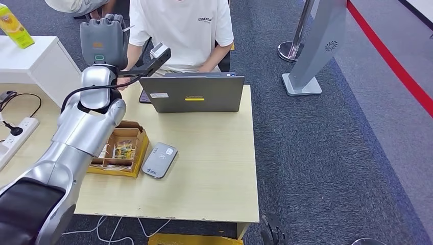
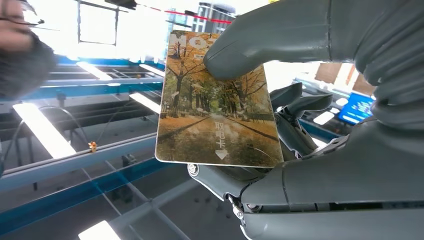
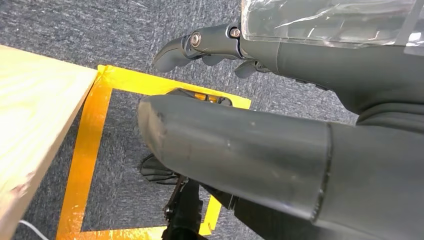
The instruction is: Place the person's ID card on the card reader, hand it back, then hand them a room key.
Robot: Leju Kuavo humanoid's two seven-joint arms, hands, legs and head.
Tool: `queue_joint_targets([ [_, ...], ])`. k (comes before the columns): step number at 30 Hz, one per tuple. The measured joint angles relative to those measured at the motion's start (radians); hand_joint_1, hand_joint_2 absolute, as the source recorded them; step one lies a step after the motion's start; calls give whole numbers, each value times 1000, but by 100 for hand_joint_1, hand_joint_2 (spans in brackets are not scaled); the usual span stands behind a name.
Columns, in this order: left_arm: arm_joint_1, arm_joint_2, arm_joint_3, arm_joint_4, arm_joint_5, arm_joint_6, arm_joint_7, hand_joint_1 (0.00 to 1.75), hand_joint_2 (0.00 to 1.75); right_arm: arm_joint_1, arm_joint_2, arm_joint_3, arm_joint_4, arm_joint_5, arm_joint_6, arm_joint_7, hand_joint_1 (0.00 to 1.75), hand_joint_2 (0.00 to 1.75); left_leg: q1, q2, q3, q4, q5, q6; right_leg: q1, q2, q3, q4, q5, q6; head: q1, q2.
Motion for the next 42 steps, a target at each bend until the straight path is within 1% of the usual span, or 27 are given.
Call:
queue_joint_targets([
  [3,-50,-7,1,67,-13,-6,18,175,175,-7,4,1,1,1,-1,3,0,0,0,0,0,0,0,0,0,0,0,0,0,0,0,0],
  [6,-78,-15,1,117,-21,-14,39,175,175,-10,5,1,2,2,-1,8,0,0,0,0,0,0,0,0,0,0,0,0,0,0,0,0],
  [10,-99,-23,2,161,-20,-20,44,0,175,-11,7,1,2,2,-1,11,0,0,0,0,0,0,0,0,0,0,0,0,0,0,0,0],
  [15,-111,-30,10,207,-16,-28,44,0,175,-12,7,1,2,2,-3,12,0,0,0,0,0,0,0,0,0,0,0,0,0,0,0,0],
  [23,-118,-35,17,238,-16,-28,44,0,175,-14,7,1,2,2,-3,12,0,0,0,0,-1,0,0,0,0,0,0,0,0,0,0,0],
  [29,-119,-34,19,252,-16,3,43,0,175,-16,7,1,3,1,-8,15,0,0,0,0,-1,0,0,0,0,0,0,0,0,0,0,0],
  [34,-117,-34,24,261,-7,9,34,0,175,-16,7,1,4,-1,-13,19,0,0,0,0,-1,0,0,0,0,0,0,0,0,0,0,0],
  [36,-110,-34,33,262,7,16,12,0,175,-16,7,0,4,-5,-16,18,0,0,0,0,-1,0,0,0,0,0,0,0,0,0,0,0],
  [38,-90,-33,45,256,33,38,-33,0,175,-15,7,0,5,-13,-21,15,0,0,0,0,0,0,0,0,0,0,0,0,0,0,0,0],
  [40,-45,-29,56,223,70,62,-90,0,175,-11,7,-2,5,-23,-28,7,0,0,0,0,0,0,0,0,0,0,0,0,0,0,0,0],
  [42,27,-16,62,153,111,69,-137,0,175,-3,7,-5,5,-34,-35,-1,0,0,0,0,0,0,0,0,0,0,0,0,0,0,0,0],
])
